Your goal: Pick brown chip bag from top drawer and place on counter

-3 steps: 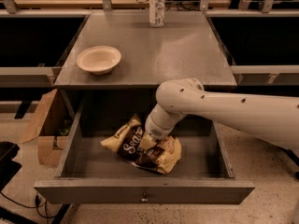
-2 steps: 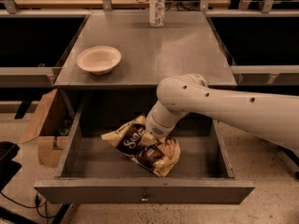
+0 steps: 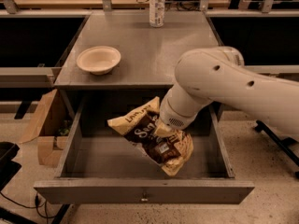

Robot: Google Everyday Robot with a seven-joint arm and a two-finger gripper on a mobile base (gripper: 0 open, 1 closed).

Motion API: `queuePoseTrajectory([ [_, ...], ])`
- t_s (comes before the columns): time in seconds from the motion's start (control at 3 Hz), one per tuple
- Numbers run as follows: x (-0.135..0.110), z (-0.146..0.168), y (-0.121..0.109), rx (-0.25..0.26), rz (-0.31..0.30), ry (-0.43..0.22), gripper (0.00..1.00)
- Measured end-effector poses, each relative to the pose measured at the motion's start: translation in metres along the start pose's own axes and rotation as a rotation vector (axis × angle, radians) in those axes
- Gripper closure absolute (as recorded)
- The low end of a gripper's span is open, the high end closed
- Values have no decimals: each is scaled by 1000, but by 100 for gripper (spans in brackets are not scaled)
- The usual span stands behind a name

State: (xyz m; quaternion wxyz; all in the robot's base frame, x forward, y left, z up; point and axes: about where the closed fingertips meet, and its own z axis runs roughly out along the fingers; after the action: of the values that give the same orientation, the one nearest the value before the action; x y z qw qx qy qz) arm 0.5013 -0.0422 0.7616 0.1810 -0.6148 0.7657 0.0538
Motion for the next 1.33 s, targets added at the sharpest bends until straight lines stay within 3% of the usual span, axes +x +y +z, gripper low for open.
queuePoseTrajectory([
  [0.33, 8, -45, -20, 10, 9, 48, 100],
  [0.67, 17, -90, -61, 16, 55, 103, 100],
  [1.0, 30, -132, -97, 12, 124, 171, 100],
  [1.33, 32, -181, -128, 47, 201, 222, 100],
])
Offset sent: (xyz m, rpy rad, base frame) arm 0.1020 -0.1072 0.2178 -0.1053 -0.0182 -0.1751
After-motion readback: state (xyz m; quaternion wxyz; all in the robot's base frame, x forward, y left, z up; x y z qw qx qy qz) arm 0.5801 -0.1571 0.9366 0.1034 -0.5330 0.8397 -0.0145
